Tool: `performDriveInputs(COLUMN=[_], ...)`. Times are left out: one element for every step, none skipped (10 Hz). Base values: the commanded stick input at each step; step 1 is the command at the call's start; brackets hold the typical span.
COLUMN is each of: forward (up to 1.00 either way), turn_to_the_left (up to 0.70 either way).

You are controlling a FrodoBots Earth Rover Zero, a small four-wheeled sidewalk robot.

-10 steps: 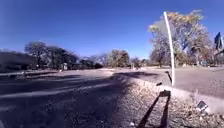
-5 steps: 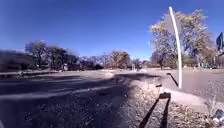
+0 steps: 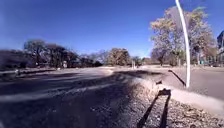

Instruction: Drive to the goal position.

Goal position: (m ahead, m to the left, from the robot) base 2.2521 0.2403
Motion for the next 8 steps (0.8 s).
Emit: performDriveInputs(forward=[0.70,0.70,0.70,0.70,0.70,0.70,0.70,0.70], turn_to_the_left=[0.35,0.34,0.00,0.00,0.00,0.00,0.00,0.00])
